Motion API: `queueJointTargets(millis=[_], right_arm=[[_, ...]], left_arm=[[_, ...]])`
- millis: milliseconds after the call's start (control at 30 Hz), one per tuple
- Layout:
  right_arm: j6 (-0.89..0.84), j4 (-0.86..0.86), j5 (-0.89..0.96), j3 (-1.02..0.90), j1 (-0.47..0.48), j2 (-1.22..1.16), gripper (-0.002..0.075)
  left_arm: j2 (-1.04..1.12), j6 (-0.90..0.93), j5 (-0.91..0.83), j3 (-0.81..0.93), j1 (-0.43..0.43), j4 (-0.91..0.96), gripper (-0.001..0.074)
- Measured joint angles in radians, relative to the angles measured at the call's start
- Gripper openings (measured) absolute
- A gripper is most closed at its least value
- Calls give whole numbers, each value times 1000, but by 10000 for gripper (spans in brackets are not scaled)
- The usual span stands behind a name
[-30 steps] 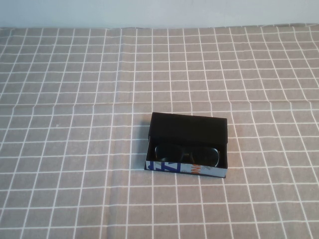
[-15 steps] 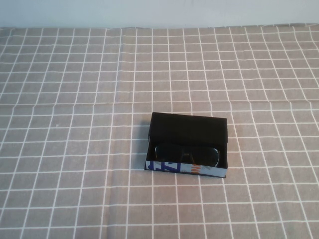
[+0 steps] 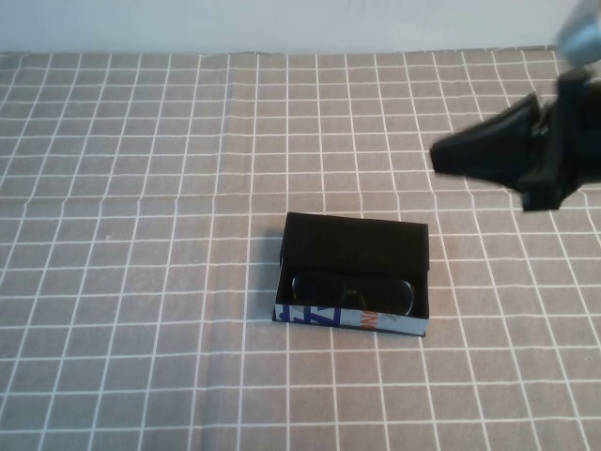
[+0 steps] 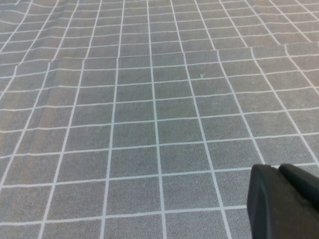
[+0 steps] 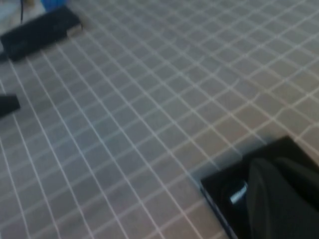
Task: Take glasses out of glasses case
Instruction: Pick up the glasses from the glasses case
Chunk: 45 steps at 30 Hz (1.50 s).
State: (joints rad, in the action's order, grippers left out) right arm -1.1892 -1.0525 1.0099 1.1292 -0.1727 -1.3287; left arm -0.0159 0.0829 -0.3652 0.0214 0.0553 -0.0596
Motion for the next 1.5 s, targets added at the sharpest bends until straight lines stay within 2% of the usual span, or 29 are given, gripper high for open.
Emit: queueJointTargets(millis=[133,333,467,533,633,800,900,1367,1500], right_arm=[[87,253,28,105,-58,-108,-18],[267,703,29,294,-291,-269,-18],[338,897,40,381,-416,-399,-18],[364,954,40,413,-447,-457,-11],[383,986,38,449,-465,-534,41],[405,998,34,491,-467,-620,226],[412,1005,34,499,-467,-644,268],[416,1058,-19,506,-467,-729,267],[416,1052,-20,506,-467,-733,210]], left_arm=[[0,0,0,0,0,0,-5],[0,0,0,0,0,0,-5],[0,0,0,0,0,0,-5],[0,0,0,0,0,0,-5],[0,0,0,0,0,0,-5],[0,0,0,0,0,0,-5],[0,0,0,0,0,0,-5],[0,0,0,0,0,0,-5],[0,0,0,0,0,0,-5]])
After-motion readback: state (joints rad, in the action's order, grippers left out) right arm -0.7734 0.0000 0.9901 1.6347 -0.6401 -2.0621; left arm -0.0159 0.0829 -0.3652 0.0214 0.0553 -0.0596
